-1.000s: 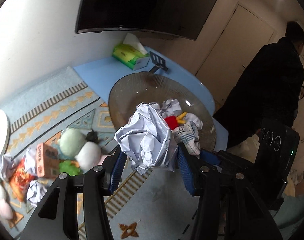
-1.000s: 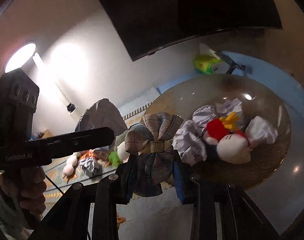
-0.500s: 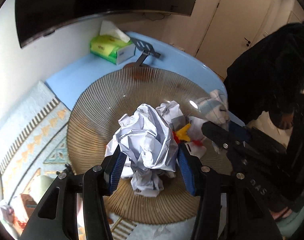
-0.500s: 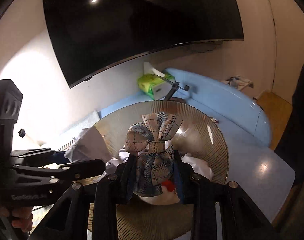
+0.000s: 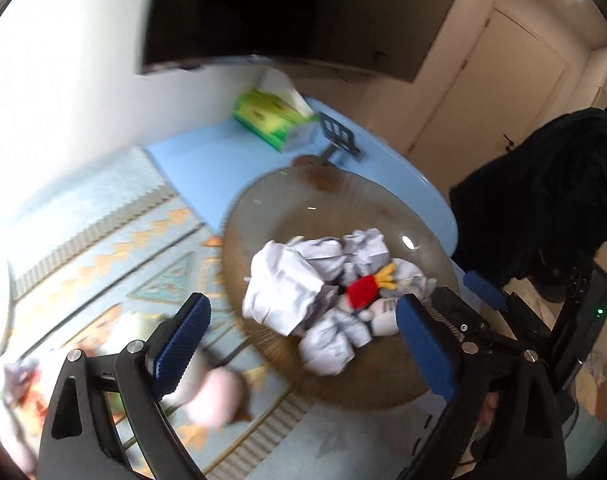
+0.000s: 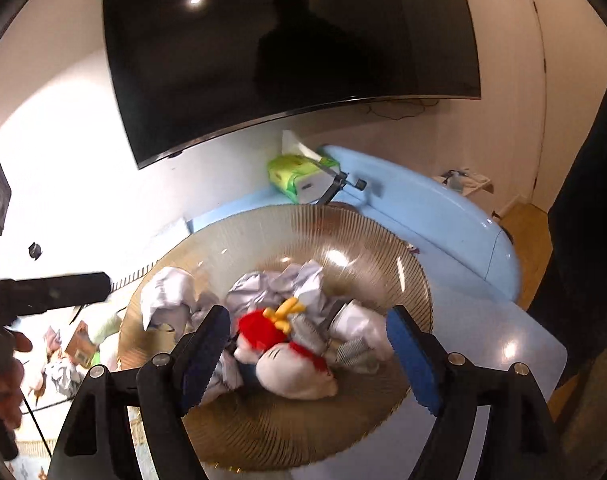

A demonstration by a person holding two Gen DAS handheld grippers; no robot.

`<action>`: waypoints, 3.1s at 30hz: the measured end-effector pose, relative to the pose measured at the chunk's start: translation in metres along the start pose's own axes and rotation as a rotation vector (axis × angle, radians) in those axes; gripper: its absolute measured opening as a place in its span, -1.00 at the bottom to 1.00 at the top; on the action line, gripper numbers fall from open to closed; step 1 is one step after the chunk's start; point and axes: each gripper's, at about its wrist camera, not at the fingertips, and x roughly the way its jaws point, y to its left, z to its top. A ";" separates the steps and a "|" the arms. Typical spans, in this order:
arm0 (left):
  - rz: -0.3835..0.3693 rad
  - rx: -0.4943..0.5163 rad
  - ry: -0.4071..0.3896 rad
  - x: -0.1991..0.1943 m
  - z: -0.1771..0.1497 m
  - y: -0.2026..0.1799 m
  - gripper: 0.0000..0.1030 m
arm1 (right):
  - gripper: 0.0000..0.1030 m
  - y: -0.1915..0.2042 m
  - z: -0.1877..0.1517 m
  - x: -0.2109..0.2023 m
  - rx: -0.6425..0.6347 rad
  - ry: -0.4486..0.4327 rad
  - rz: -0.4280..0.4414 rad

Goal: Organize objects
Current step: 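Carry the bow and paper into the brown glass bowl while both grippers open, then move both open grippers back over the rug toward the remaining items, then grasp a crumpled paper ball with the left gripper while the right grasps the stacked plush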

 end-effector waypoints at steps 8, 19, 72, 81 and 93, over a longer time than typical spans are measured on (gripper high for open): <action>0.160 -0.115 -0.041 -0.071 -0.057 0.045 0.87 | 0.54 0.028 -0.014 -0.018 -0.015 0.013 0.135; 0.379 -0.332 -0.041 -0.125 -0.139 0.107 0.87 | 0.63 0.108 -0.043 -0.031 -0.101 0.102 0.453; 0.329 -0.431 0.157 -0.082 -0.167 0.126 0.86 | 0.64 0.165 -0.098 -0.008 -0.303 0.386 0.511; 0.300 -0.495 0.082 -0.070 -0.156 0.146 0.64 | 0.71 0.175 -0.093 0.021 -0.316 0.356 0.394; 0.297 -0.304 0.073 -0.023 -0.116 0.140 -0.12 | 0.90 0.195 -0.089 0.089 -0.276 0.303 0.187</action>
